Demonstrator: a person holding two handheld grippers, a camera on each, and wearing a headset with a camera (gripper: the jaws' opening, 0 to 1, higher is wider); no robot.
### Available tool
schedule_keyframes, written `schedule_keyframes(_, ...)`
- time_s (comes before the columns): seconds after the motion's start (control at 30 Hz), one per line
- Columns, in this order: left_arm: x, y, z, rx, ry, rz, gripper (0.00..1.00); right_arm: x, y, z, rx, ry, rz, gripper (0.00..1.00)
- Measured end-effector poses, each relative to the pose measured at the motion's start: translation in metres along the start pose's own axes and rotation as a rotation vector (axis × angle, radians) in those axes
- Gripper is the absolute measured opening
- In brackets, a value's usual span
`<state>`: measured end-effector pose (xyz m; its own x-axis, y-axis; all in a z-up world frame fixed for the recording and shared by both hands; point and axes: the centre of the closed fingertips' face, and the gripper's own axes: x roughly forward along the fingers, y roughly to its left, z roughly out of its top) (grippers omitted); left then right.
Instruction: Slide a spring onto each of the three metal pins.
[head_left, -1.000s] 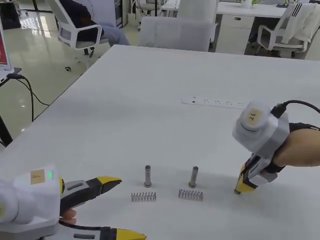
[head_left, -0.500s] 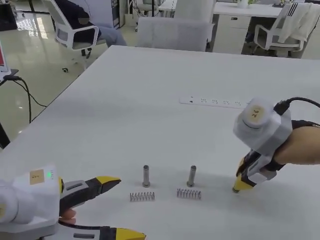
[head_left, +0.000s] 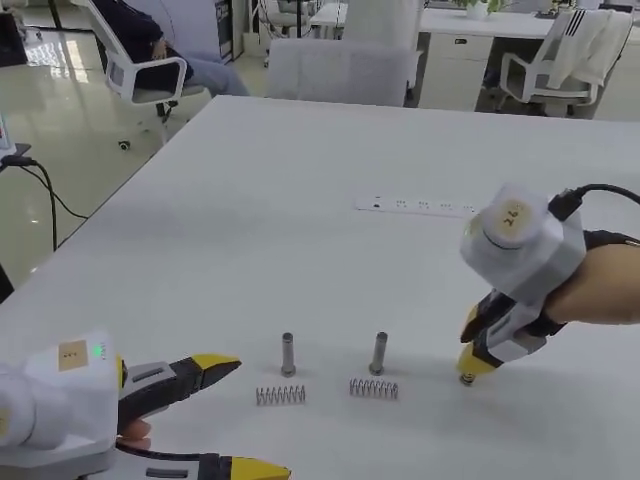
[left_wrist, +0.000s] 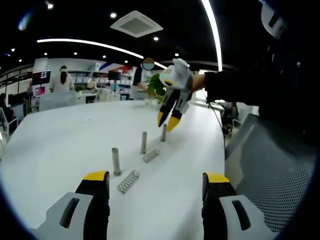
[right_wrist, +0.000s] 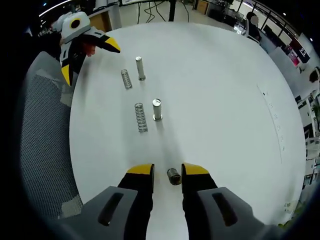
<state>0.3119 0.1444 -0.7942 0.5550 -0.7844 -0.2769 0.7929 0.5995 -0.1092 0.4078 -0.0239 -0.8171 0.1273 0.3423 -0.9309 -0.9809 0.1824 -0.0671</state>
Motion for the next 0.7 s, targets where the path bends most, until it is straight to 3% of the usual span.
schedule_keyframes(0.17,0.000,-0.001,0.002,0.003,0.000,-0.001,0.72,0.000,0.009,0.013,-0.017,-0.027,0.019,0.20)
schedule_keyframes(0.7,0.000,-0.003,0.001,0.006,0.007,-0.002,0.71,0.023,0.032,0.035,-0.094,-0.029,0.062,0.18)
